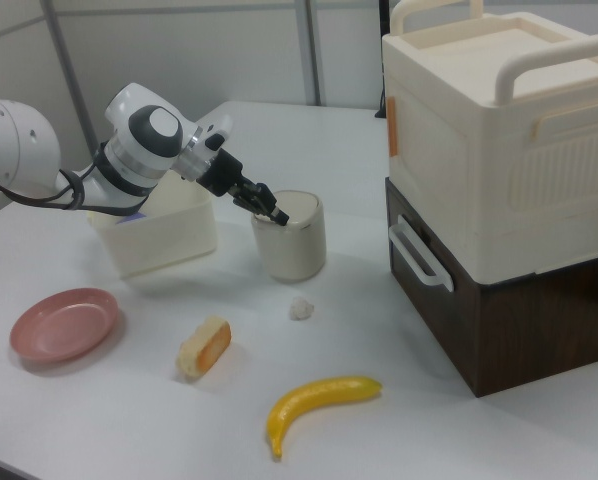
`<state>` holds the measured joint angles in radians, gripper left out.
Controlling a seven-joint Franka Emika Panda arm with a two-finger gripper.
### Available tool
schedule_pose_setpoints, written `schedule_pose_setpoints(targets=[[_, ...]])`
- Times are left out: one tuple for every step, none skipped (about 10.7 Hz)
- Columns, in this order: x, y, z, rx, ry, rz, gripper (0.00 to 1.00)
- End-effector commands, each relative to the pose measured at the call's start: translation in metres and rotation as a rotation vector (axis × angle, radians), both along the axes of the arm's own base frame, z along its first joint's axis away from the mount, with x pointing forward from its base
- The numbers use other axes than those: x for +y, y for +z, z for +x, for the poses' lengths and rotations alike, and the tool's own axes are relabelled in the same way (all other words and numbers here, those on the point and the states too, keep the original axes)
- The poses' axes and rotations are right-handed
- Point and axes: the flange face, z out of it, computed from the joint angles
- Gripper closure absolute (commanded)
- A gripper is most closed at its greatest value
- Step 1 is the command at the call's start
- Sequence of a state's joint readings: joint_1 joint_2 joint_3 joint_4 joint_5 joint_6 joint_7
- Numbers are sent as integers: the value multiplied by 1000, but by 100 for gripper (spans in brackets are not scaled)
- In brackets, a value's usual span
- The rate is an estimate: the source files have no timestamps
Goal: Open the trash can
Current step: 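Grip the lid's front edge and lift it upward to flip open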
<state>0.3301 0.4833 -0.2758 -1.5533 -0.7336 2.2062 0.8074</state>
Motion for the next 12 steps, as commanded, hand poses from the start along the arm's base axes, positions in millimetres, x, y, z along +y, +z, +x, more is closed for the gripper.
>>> schedule_pose_setpoints(targets=[[1, 9, 4, -46, 6, 10, 100], [2, 25, 9, -80, -2, 28, 100], [-1, 29, 10, -87, -8, 33, 100], [-1, 31, 10, -92, -14, 46, 100], [-1, 29, 10, -88, -19, 56, 100], [0, 24, 10, -81, -15, 53, 100], [2, 22, 10, -77, -13, 54, 100], [3, 21, 9, -74, -11, 54, 100], [8, 18, 9, -70, -3, 56, 100], [15, 12, 7, -58, 9, 59, 100], [19, 6, 6, -47, 14, 60, 100], [23, -2, 6, -35, 22, 56, 100]])
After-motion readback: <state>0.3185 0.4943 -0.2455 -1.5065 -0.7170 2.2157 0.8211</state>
